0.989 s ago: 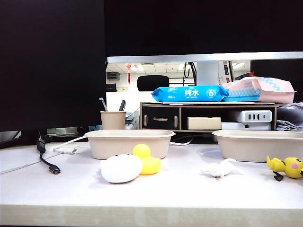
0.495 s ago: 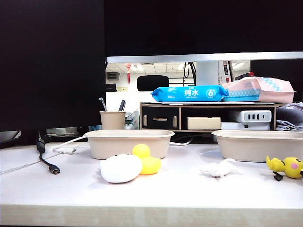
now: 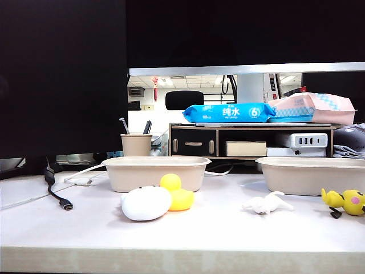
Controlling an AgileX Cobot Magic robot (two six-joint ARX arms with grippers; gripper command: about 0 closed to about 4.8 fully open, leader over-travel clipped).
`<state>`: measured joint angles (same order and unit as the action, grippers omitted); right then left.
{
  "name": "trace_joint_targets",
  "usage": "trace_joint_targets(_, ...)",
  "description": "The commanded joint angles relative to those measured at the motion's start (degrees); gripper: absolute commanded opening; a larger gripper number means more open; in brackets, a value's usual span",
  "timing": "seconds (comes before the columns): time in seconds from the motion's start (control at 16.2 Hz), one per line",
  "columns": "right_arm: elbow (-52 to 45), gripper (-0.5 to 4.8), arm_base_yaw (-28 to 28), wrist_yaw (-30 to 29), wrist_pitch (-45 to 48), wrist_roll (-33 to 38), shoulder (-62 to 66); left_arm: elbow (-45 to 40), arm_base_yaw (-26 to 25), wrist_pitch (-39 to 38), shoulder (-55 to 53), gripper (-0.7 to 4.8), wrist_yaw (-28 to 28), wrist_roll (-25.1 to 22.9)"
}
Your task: Put the dolls with similar colors into the same paper box, while dolls with different colors go into separate paper boxes.
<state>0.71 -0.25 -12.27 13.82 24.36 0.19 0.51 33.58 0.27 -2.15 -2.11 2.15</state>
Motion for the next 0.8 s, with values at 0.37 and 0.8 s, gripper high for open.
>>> trace_joint_targets(0.37, 19.41, -0.03, -0.02, 0.79, -7.37, 14.03, 5.79, 0.02, 0.04, 0.13, -2.93, -0.05, -0.22, -0.2)
trace_joint_targets(0.8, 49.55, -0.02, 13.7, -34.07, -37.75, -12.52, 58.9, 0.02, 0.04, 0.11, -2.95, -0.06, -0.22, -0.17)
